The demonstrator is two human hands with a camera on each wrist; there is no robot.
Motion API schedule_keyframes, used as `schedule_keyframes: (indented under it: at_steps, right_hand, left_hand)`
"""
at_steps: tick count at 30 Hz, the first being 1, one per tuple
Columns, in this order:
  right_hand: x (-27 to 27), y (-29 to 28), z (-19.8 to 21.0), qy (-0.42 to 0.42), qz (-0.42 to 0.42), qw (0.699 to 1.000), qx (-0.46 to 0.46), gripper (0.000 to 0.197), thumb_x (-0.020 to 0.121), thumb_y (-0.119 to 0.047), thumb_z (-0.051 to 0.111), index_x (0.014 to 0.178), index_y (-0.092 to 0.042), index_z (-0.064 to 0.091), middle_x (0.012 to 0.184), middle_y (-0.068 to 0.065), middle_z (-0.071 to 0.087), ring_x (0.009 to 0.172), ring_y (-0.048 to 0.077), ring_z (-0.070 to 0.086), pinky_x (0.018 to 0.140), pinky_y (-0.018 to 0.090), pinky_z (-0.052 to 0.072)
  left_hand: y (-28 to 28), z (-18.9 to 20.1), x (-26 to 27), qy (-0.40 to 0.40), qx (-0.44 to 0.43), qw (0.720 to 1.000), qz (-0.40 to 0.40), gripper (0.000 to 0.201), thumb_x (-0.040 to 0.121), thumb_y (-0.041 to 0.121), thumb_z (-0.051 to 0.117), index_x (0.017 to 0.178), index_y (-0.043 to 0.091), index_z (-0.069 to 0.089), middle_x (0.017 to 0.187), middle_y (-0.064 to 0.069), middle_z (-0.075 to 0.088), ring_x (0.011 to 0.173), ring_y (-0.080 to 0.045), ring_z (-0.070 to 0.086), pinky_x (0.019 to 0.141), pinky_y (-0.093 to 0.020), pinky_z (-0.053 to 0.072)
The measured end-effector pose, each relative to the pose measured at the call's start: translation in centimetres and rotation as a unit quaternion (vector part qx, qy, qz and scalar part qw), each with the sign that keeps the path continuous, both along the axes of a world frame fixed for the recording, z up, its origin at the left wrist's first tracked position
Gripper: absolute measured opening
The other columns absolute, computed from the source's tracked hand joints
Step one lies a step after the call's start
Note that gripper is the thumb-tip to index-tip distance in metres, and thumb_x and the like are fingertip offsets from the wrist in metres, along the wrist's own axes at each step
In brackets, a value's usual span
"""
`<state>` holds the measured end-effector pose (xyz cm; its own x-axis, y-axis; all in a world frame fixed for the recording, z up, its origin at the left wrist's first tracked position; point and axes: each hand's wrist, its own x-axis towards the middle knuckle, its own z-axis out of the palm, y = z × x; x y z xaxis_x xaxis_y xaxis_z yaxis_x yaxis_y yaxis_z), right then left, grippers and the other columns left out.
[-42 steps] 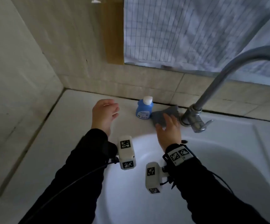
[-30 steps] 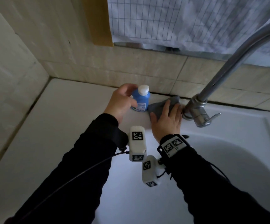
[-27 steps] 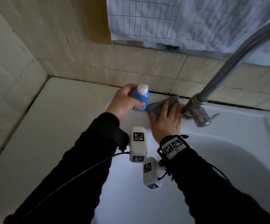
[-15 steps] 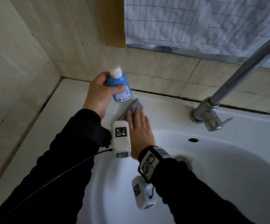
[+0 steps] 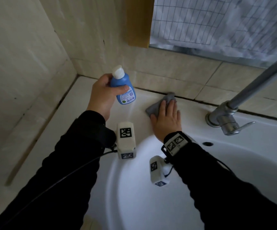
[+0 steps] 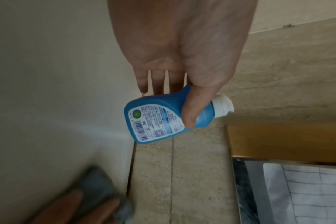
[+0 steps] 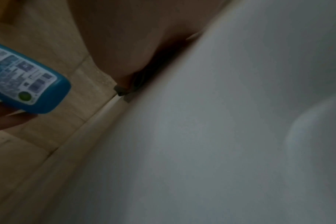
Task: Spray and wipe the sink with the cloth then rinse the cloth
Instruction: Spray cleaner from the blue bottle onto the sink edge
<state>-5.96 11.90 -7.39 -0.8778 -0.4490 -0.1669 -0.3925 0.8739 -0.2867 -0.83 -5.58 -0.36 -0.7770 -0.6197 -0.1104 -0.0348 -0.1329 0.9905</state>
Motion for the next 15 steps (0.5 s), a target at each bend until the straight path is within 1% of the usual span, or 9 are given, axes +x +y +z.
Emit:
schedule_keyframes:
  at_steps: [1,4,6,8,10,11,12,13,15]
  right_hand:
    - [0.7,-1.1,0.0,-0.007,0.021,1.0,-0.004,0.069,0.094,-0.042,0.032,0.148,-0.01,0.004,0.158,0.021,-0.002,0.147,0.033,-0.002,0.118,0.044,0.001]
    - [3.6,-3.9,0.0,-0.011,0.162,0.987,0.0,0.069,0.094,-0.037,0.034,0.148,-0.012,0.0,0.158,0.02,-0.004,0.147,0.032,-0.004,0.12,0.047,0.002]
    - [4.8,-4.3,-0.2,-0.017,0.217,0.976,-0.012,0.07,0.093,-0.033,0.038,0.148,-0.013,0.0,0.158,0.02,-0.004,0.147,0.033,-0.003,0.119,0.047,0.001]
    - [4.7,-4.1,-0.4,-0.018,0.238,0.971,0.003,0.068,0.091,-0.035,0.027,0.148,-0.014,-0.002,0.158,0.018,-0.004,0.147,0.032,-0.002,0.119,0.045,0.001]
    - [4.1,-3.4,-0.5,-0.016,0.243,0.969,0.033,0.069,0.085,-0.038,0.015,0.148,-0.016,-0.005,0.159,0.016,-0.004,0.147,0.03,0.0,0.118,0.045,0.002]
    - [3.8,-3.0,-0.5,-0.016,0.24,0.97,0.041,0.067,0.087,-0.038,0.016,0.148,-0.017,-0.005,0.159,0.014,-0.004,0.147,0.029,0.0,0.118,0.045,0.002]
    - [3.5,-2.6,-0.6,-0.014,0.233,0.971,0.04,0.066,0.091,-0.037,0.022,0.148,-0.017,-0.005,0.159,0.014,-0.004,0.147,0.029,-0.001,0.118,0.045,0.002]
    - [3.4,-2.2,-0.6,-0.012,0.225,0.973,0.043,0.067,0.093,-0.037,0.027,0.148,-0.016,-0.006,0.159,0.013,-0.005,0.147,0.029,-0.001,0.118,0.045,0.001]
    - [3.1,-1.8,-0.7,-0.016,0.205,0.978,0.044,0.069,0.094,-0.037,0.032,0.148,-0.015,-0.005,0.159,0.014,-0.005,0.147,0.029,-0.002,0.118,0.046,0.001]
  left_hand:
    - [0.1,0.0,0.0,0.002,0.0,1.0,-0.001,0.036,0.055,0.008,0.07,0.089,0.017,0.061,0.083,0.001,0.064,0.079,-0.015,0.061,0.076,-0.028,0.05]
    - [0.7,0.3,-0.6,0.011,0.0,1.0,-0.018,0.032,0.057,0.006,0.07,0.085,0.018,0.061,0.083,0.001,0.063,0.078,-0.013,0.061,0.074,-0.025,0.051]
    - [1.4,0.4,-1.2,0.013,-0.002,0.999,-0.038,0.03,0.062,0.002,0.071,0.085,0.018,0.061,0.083,0.002,0.064,0.077,-0.01,0.062,0.072,-0.025,0.051]
    - [2.3,0.4,-1.8,0.007,0.005,0.998,-0.056,0.031,0.062,0.002,0.072,0.085,0.019,0.061,0.085,0.001,0.064,0.079,-0.013,0.063,0.074,-0.028,0.052]
    - [3.4,0.3,-2.4,0.0,0.014,0.997,-0.073,0.035,0.056,0.006,0.073,0.086,0.02,0.062,0.088,-0.003,0.064,0.086,-0.02,0.063,0.082,-0.036,0.053]
    - [4.0,0.3,-2.6,-0.002,0.019,0.997,-0.077,0.036,0.054,0.006,0.073,0.085,0.019,0.062,0.089,-0.005,0.064,0.088,-0.022,0.062,0.086,-0.039,0.052]
    - [4.5,0.3,-2.8,-0.004,0.025,0.997,-0.079,0.036,0.053,0.006,0.073,0.084,0.019,0.062,0.088,-0.005,0.064,0.088,-0.023,0.062,0.087,-0.04,0.051]
    - [5.1,0.2,-2.9,-0.007,0.032,0.996,-0.081,0.035,0.052,0.005,0.072,0.084,0.018,0.061,0.086,-0.004,0.064,0.086,-0.023,0.062,0.086,-0.039,0.052]
    - [5.9,0.2,-3.1,-0.011,0.039,0.995,-0.087,0.035,0.053,0.004,0.072,0.083,0.017,0.061,0.083,-0.003,0.064,0.082,-0.021,0.063,0.08,-0.036,0.054]
